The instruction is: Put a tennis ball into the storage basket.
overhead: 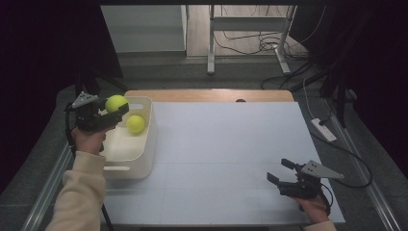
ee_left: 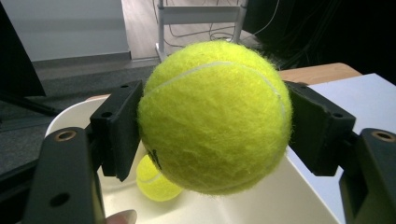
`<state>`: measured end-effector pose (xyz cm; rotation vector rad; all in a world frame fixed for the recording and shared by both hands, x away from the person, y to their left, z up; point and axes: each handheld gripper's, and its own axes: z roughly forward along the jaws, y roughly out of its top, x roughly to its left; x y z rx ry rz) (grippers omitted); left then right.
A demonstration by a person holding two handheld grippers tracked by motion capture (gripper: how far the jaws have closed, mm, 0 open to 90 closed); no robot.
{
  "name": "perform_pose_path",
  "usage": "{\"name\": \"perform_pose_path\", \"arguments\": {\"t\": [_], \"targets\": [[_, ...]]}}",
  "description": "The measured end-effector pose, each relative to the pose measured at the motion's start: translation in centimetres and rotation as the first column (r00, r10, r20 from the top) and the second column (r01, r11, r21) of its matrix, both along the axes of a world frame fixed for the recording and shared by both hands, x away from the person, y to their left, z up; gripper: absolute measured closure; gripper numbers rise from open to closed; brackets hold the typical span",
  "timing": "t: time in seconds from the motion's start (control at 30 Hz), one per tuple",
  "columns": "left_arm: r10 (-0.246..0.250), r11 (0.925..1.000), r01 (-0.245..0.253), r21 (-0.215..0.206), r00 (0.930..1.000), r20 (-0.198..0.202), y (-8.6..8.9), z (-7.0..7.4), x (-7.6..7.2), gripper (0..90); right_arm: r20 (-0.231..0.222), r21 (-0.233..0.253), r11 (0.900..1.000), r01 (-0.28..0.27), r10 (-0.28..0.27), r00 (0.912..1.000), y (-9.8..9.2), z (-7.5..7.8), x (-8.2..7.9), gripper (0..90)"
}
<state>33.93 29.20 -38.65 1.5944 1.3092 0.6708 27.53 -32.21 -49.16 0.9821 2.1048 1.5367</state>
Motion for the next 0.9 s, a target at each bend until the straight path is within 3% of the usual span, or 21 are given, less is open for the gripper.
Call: {"name": "perform_pose_path", "arguments": {"t": [0.43, 0.9], "targets": [[-0.007, 0.9995, 0.009, 0.029, 0.9981, -0.062, 0.45, -0.49, 0.04, 26.5, 0.0, 0.001, 1.0, -0.001, 0.001, 1.0, -0.02, 0.0, 0.01, 16.0], [-0.002, 0.9993, 0.005, 0.038, 0.9961, -0.088, 0.73, -0.66, 0.12, 26.1, 0.0, -0.001, 1.0, -0.002, 0.002, 1.0, 0.01, 0.0, 0.01, 16.0]]}}
